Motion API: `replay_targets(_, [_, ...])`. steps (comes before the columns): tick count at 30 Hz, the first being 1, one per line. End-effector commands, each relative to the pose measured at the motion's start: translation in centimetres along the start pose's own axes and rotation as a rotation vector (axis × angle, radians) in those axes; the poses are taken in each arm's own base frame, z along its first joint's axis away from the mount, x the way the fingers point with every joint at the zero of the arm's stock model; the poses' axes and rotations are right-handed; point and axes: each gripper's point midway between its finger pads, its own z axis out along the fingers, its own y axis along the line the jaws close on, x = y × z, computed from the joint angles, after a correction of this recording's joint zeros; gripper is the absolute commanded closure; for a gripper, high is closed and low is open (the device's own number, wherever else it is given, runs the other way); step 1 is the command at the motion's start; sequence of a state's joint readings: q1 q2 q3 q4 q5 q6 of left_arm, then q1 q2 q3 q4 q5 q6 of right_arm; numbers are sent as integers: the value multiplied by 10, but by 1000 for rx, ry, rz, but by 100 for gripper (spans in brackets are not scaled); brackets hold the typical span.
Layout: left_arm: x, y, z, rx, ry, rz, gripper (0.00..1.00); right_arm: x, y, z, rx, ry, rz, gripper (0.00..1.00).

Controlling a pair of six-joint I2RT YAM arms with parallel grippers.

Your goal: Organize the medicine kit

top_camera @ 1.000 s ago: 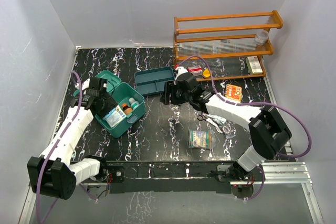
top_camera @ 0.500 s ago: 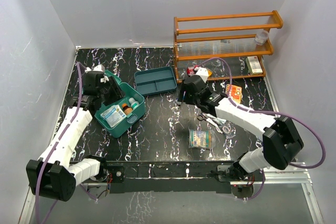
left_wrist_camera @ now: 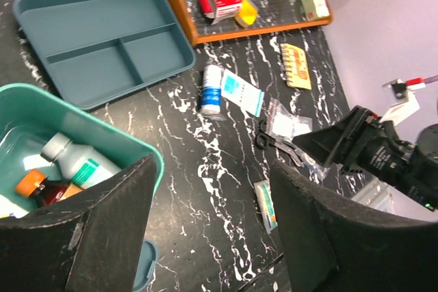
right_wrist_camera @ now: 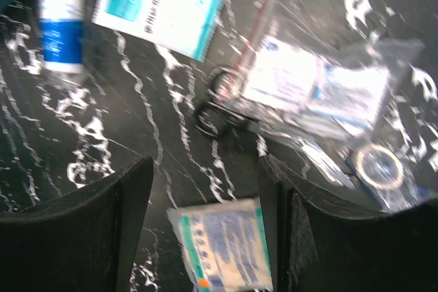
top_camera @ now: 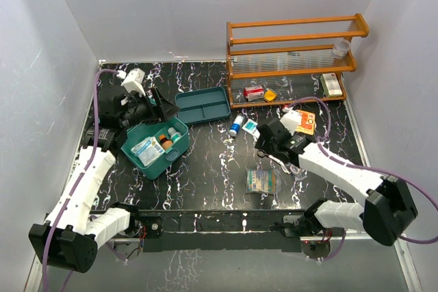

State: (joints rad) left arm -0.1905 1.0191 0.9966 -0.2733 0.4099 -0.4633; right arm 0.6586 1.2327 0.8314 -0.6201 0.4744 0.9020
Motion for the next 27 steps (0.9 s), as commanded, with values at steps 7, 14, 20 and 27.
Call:
replay_targets(7, [-41,-60,-17,247,-88,100,30,49,-67,-15,173,96,204,30])
replay_targets(14, [-48,-63,-16,258,-111,104,28,87,-60,5,124,223,119,34])
replay_targets(20, [-49,-61,-14,252,-111,107,28,99,-38,9,-3,286,83,50])
replay_targets(27, [-47,-58,-9,249,-100,97,28,85,1,11,-196,255,-28,88])
